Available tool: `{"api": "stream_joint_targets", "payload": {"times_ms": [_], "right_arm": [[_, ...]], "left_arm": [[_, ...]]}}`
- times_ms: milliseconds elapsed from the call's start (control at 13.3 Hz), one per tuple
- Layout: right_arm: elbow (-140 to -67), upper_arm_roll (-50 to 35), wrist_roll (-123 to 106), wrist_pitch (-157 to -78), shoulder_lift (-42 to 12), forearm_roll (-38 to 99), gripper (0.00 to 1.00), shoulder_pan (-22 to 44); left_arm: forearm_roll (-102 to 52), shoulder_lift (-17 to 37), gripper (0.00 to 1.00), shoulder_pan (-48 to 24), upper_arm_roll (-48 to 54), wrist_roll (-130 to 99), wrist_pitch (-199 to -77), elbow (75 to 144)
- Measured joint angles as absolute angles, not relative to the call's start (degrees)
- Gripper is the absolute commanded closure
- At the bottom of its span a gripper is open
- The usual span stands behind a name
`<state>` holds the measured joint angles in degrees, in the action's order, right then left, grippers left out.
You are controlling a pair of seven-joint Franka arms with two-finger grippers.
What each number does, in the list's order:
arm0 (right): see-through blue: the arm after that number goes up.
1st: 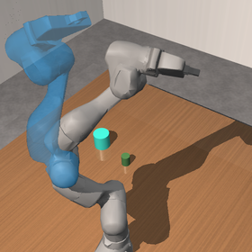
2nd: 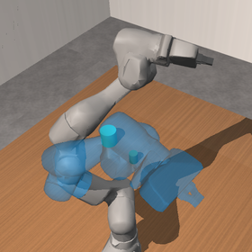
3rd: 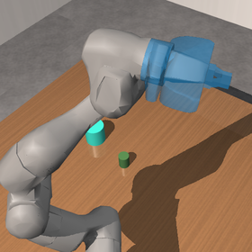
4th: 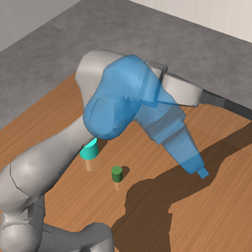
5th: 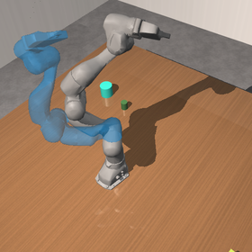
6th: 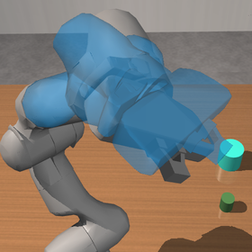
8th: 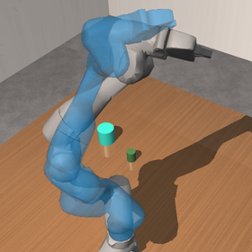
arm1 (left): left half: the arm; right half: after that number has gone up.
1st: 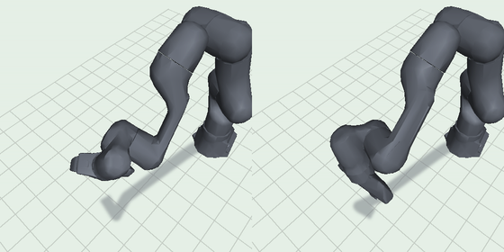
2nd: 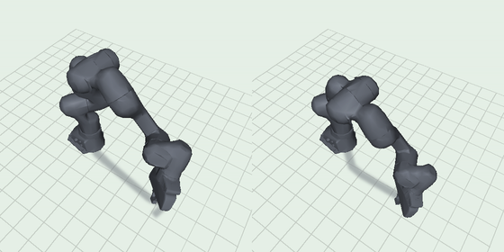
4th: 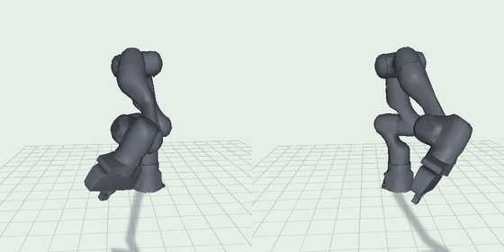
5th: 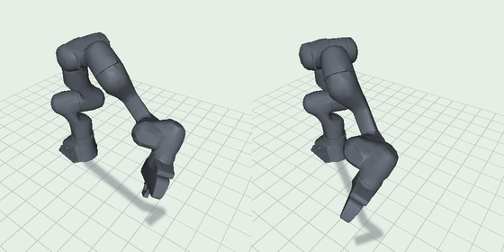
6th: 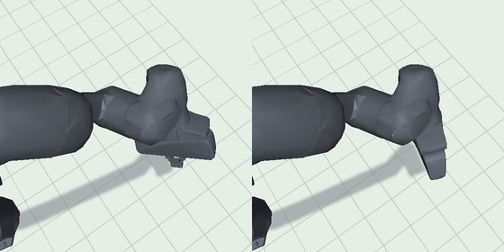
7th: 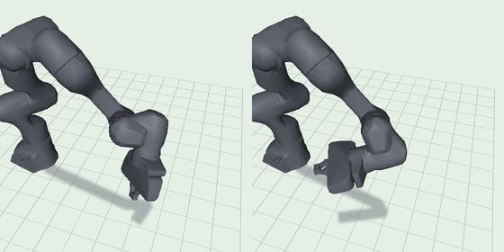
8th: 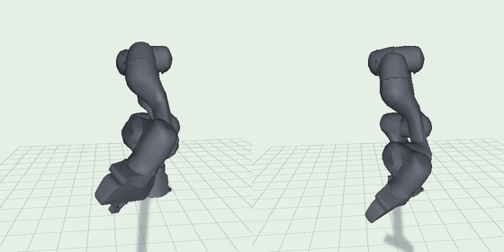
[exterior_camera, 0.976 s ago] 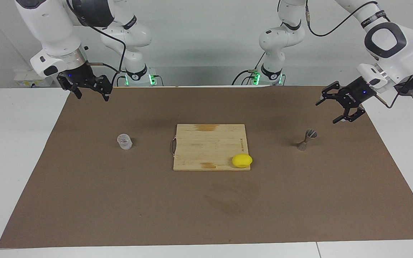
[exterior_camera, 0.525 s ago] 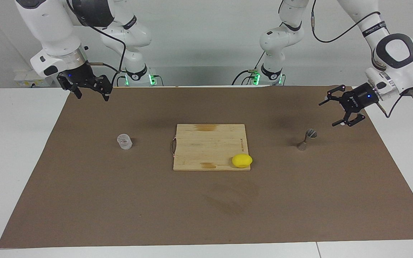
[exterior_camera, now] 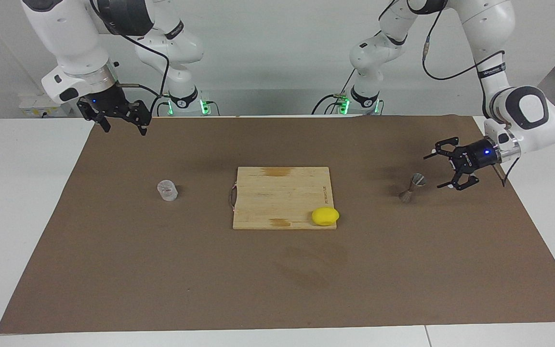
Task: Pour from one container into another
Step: 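Move the left gripper toward the small metal cup, then open the left gripper around the metal cup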
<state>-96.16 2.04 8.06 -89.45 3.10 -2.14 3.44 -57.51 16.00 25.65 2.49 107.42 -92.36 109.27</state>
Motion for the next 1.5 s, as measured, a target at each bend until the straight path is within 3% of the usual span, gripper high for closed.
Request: {"api": "stream_joint_targets", "payload": {"times_ms": [450, 826, 1501], "right_arm": [[-96.2, 2.04, 8.06, -89.45, 3.17, -2.14, 0.0, 3.44], [-96.28, 2.04, 8.06, -89.45, 3.18, -2.14, 0.0, 3.44], [-96.52, 2.04, 8.06, -89.45, 3.3, -2.14, 0.0, 3.44]], "left_arm": [[-62.68, 17.89, 0.0, 26.33, 2.57, 121.43, -92.41, 110.52], [-63.78, 22.8, 0.0, 28.29, 2.57, 130.02, -89.03, 111.02], [-63.64, 24.44, 0.0, 29.54, 2.49, 134.81, -85.85, 110.96]]}}
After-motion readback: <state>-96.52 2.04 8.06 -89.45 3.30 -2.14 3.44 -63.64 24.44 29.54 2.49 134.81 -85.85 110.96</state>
